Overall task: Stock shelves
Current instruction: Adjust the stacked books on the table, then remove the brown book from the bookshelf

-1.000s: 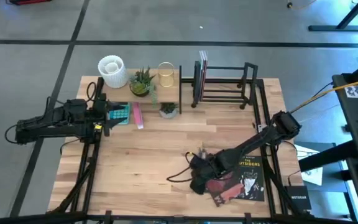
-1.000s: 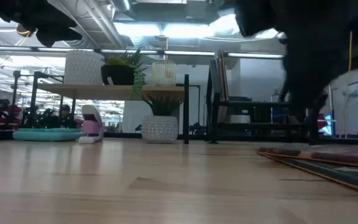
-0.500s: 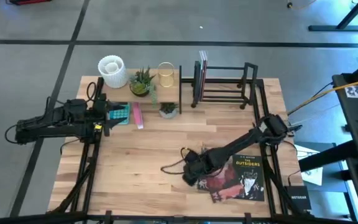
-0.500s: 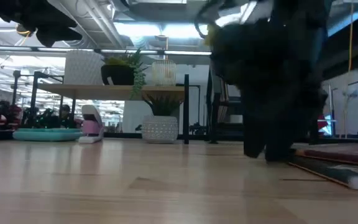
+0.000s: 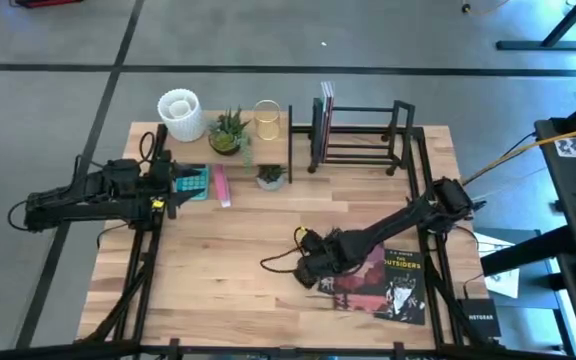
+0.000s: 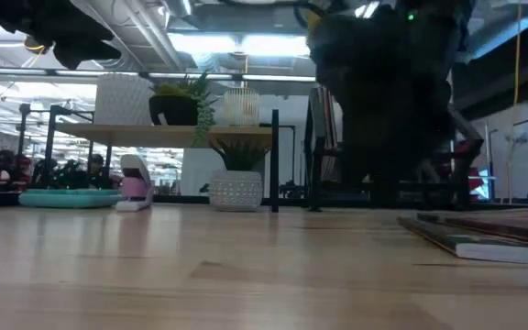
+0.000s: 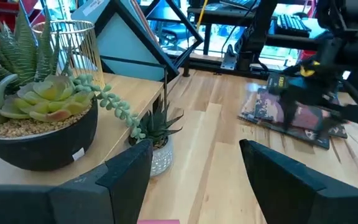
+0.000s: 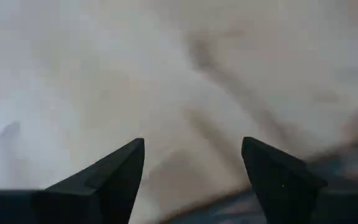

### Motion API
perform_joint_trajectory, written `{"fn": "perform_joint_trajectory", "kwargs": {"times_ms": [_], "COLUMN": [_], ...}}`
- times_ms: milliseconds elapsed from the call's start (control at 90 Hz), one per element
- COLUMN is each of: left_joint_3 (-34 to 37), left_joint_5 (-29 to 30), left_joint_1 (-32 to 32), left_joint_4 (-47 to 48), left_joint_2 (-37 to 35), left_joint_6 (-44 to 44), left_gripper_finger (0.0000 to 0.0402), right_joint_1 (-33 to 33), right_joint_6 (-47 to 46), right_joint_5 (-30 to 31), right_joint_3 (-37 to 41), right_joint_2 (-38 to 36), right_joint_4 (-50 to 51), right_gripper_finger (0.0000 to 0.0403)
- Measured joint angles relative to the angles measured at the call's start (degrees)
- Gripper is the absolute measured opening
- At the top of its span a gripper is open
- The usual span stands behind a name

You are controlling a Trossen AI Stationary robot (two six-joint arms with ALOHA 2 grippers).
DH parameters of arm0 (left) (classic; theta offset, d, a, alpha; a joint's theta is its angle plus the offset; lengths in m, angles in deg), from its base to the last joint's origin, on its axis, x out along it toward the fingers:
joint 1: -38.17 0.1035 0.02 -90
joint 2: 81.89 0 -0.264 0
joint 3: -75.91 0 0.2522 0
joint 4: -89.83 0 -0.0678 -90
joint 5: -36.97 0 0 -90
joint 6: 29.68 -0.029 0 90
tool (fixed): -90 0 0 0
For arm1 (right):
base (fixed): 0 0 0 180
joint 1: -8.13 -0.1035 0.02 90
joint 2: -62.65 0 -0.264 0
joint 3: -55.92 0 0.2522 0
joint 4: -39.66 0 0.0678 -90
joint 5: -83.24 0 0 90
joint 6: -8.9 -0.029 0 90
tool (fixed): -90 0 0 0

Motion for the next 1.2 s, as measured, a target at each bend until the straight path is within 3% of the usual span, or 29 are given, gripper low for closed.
{"fn": "perform_joint_trajectory", "kwargs": {"times_ms": [244, 533, 611, 800, 978, 1200], "left_joint_3": [0.00, 0.00, 0.02, 0.02, 0.04, 0.07], "left_joint_5": [-0.08, -0.19, -0.18, -0.17, -0.14, 0.31], "left_joint_1": [0.02, 0.02, 0.01, 0.02, 0.01, 0.02], "left_joint_4": [0.05, 0.02, 0.02, -0.07, 0.03, -0.01], "left_joint_2": [-0.01, -0.01, -0.01, 0.14, 0.77, 2.63], "left_joint_6": [0.18, 0.24, 0.25, 0.26, 0.25, 0.24], "left_gripper_finger": [0.0237, 0.0237, 0.0237, 0.0237, 0.0237, 0.0237], "right_joint_1": [1.14, -5.40, -6.88, -8.48, -8.36, -4.91], "right_joint_6": [-9.13, -20.00, -21.43, -20.86, -13.29, 5.03], "right_joint_5": [-9.15, -20.61, -21.31, -14.21, -9.16, 15.06], "right_joint_3": [-0.27, -1.19, -1.45, -1.48, -1.65, -1.59], "right_joint_2": [3.16, 1.10, 1.10, -0.03, -1.69, -3.51], "right_joint_4": [3.64, 3.49, 4.35, 0.27, -1.84, 0.59], "right_gripper_finger": [0.0257, 0.0257, 0.0257, 0.0257, 0.0257, 0.0257]}}
